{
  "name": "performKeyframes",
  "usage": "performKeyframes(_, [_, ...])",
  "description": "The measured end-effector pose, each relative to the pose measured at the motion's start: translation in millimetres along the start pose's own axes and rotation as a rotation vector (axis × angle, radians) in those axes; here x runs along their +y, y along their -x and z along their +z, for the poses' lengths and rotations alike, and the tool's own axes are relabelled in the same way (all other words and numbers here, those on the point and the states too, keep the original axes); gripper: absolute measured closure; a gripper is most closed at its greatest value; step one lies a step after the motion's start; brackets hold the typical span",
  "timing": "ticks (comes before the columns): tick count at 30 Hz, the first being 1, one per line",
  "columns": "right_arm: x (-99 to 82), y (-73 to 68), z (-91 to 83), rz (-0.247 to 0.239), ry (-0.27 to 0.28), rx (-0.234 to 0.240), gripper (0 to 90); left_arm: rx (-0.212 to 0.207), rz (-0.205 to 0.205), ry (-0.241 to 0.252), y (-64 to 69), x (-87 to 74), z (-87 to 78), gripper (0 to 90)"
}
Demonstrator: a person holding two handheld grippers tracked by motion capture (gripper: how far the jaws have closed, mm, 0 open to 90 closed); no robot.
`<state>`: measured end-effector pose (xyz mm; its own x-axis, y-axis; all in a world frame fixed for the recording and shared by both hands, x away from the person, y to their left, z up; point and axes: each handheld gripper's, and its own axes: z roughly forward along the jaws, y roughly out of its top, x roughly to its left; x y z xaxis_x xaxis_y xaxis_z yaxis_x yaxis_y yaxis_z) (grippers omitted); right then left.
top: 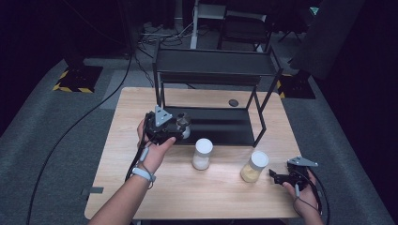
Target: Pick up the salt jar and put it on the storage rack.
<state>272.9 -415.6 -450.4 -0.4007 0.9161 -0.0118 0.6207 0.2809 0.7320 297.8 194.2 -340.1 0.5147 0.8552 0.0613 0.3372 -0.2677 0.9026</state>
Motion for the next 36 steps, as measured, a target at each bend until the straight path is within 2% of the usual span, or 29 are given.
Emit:
performKeyframes(4, [0.0,0.2,0.0,-0.001,0.000,0.001,6.0,0.007,0.006,-0.007,-1.5,-10.5,-14.0,10.2])
performKeyframes(12, [0.1,0.3,0.1,-0.001,0.000,0.001,6.1,-0.019,-0.001,-0.027,-3.1,-39.6,-30.3,9.8])
performKeyframes(14, [0.1,0.3,0.1,-0.001,0.000,0.001,6.0,-0.038,-0.012,-0.021,-4.3,-49.0,-31.9,9.6])
performKeyframes(18, [0.1,0.3,0.1,0.000,0.000,0.001,6.0,-0.048,-0.025,-0.044,-4.0,-66.1,-34.4,9.4])
performKeyframes(29, [0.1,0.3,0.1,0.000,0.000,0.001,6.0,-0.021,-0.069,-0.102,-3.1,-103.9,-36.1,9.6])
performKeyframes(36, [0.1,0.3,0.1,0.000,0.000,0.001,6.0,-0.006,-0.090,-0.158,-1.3,-123.7,-31.9,9.6])
